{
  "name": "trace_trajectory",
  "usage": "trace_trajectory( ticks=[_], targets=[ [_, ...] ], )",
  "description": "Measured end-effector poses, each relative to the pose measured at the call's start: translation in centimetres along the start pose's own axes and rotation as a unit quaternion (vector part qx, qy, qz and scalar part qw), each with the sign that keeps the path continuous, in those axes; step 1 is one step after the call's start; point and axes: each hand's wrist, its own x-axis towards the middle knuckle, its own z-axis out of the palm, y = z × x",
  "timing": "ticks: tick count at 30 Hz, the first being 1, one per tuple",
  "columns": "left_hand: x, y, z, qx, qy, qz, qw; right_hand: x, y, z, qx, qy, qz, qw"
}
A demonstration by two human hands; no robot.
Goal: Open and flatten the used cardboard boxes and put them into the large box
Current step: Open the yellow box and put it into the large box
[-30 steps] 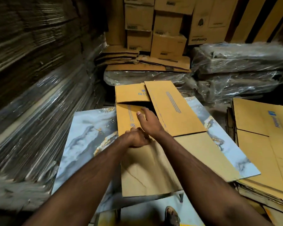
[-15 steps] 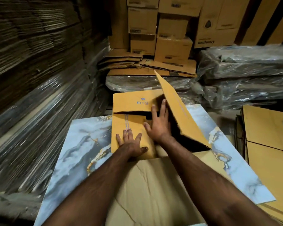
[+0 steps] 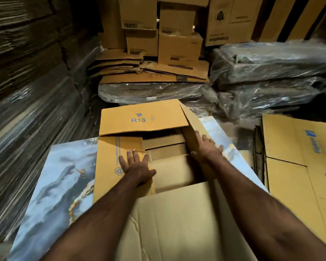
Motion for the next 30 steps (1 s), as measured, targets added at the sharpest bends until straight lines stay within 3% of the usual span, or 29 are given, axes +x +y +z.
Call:
trace_trajectory(
  ticks=[2,4,5,7,10,12,16,23,28,30],
  targets=[
    [0.9,0.2,-0.4,-0.028,0.018,0.007,0.999,0.3,-1.1,0.1,-0.066,0.097,-0.016,0.993],
    [2.0,-0.1,-1.1,-0.060,0.078,-0.006,0.995,0.8,-2.7,0.6,-0.037,0.203,-0.117,0.972],
    [2.5,-0.7,-1.6,-0.066,0.120,-0.024,0.990,1.0,-3.6,0.9,-0.016,0.216,-0.184,0.959],
    [3.2,-2.5,-2.2,-0.069,0.180,-0.080,0.978,1.7,-5.9,1.8,-0.023,0.171,-0.265,0.949],
    [3.9,-5.9,-2.6,-0.109,0.207,-0.181,0.955,2.8,-9.0,3.1,-0.053,0.053,-0.260,0.963],
    [4.3,-7.9,-3.1,-0.179,0.190,-0.202,0.944,4.1,-10.6,4.0,-0.060,0.015,-0.262,0.963],
    [5.7,-11.5,-3.5,-0.276,0.123,-0.147,0.942,6.3,-13.2,4.8,-0.061,0.085,-0.290,0.951],
    [5.3,-11.3,-2.5,-0.263,0.188,-0.137,0.936,12.4,-20.0,2.1,-0.069,0.261,-0.339,0.901],
    [5.5,-11.3,-2.0,-0.239,0.196,-0.141,0.941,18.1,-24.8,-3.5,-0.133,0.209,-0.325,0.913],
    [5.6,-11.2,-1.8,-0.236,0.199,-0.146,0.940,20.1,-26.1,-5.0,-0.146,0.141,-0.285,0.937]
  ],
)
